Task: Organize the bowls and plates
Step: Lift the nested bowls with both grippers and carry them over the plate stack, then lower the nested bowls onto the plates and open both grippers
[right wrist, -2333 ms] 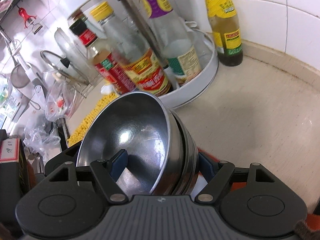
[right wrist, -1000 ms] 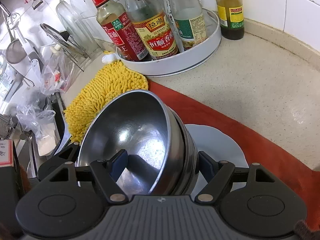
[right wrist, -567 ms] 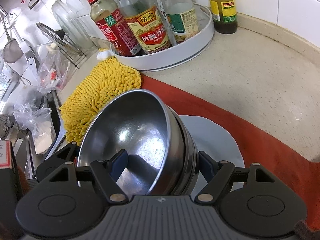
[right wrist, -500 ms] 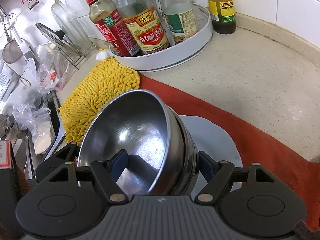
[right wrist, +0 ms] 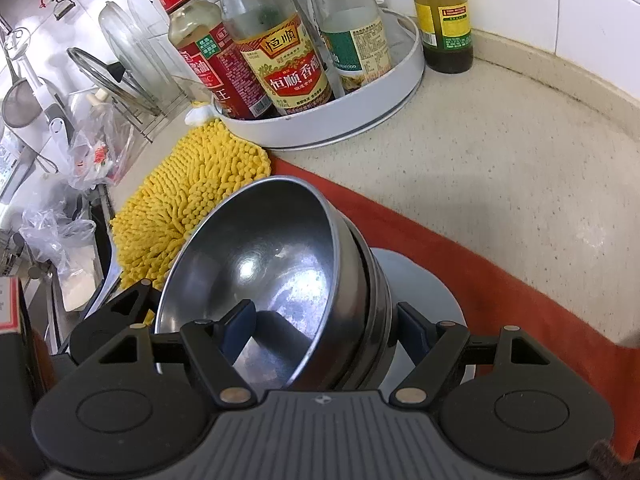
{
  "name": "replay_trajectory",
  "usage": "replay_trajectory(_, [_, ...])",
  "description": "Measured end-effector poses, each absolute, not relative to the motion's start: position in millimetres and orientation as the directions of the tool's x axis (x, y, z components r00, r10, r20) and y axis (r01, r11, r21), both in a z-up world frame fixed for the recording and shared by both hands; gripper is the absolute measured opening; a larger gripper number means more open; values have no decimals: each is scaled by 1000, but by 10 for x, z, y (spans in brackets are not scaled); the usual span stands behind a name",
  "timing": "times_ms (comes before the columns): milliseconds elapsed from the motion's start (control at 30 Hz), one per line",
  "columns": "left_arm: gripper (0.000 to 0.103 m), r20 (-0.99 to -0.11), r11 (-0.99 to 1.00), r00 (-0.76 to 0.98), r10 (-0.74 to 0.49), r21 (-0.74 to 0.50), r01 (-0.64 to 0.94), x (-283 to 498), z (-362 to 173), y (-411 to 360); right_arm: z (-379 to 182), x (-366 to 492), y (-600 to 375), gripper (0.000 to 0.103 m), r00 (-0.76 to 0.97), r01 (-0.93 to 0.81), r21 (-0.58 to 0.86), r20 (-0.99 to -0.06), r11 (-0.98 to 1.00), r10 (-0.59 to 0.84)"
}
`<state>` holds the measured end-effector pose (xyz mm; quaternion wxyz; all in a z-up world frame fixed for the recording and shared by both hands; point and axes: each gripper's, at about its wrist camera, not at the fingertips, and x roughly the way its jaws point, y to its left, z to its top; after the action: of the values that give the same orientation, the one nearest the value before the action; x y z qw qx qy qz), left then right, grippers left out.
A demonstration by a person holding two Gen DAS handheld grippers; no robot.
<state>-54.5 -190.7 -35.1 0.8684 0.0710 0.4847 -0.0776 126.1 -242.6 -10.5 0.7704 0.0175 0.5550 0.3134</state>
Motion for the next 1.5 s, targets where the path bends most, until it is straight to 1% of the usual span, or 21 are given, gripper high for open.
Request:
replay_trajectory(133, [103, -861, 973, 504, -74, 48, 226, -522, -394, -1924, -131, 1273, -2421, 71, 186, -454, 378, -845, 807, 501])
replay_trajectory(233, [103, -852, 967, 520, -65, 75, 244, -516, -408, -1969, -186, 1273, -2475, 71, 172, -439, 391, -847, 809, 503])
replay_trajectory(333, [103, -854, 967, 515, -78, 61, 248, -494, -400, -1971, -194, 1297, -2530, 71, 174, -418, 401, -845, 815, 505])
replay_trajectory(500, [103, -851, 957, 521, -64, 95, 274, -544, -417, -2013, -186, 1258, -2588, 71, 173, -412, 405, -844, 816, 507])
replay_trajectory(600, [103, -853, 956, 518, -65, 96, 278, -560, -419, -2003, -187, 1226, -2601, 71, 169, -414, 408, -844, 814, 508])
replay_trajectory(1033, [103, -856, 946, 513, -61, 115, 304, -867, -369, -2073, -187, 1042, -2651, 72, 158, -412, 419, -842, 809, 516])
replay_trajectory(1233, [103, -851, 950, 518, -85, 87, 298, -1034, -281, -2029, -198, 958, -2698, 73, 174, -402, 412, -842, 818, 510])
replay_trajectory(1500, [103, -844, 961, 532, -71, 85, 264, -1205, -206, -1920, -147, 868, -2752, 74, 196, -393, 408, -839, 824, 509])
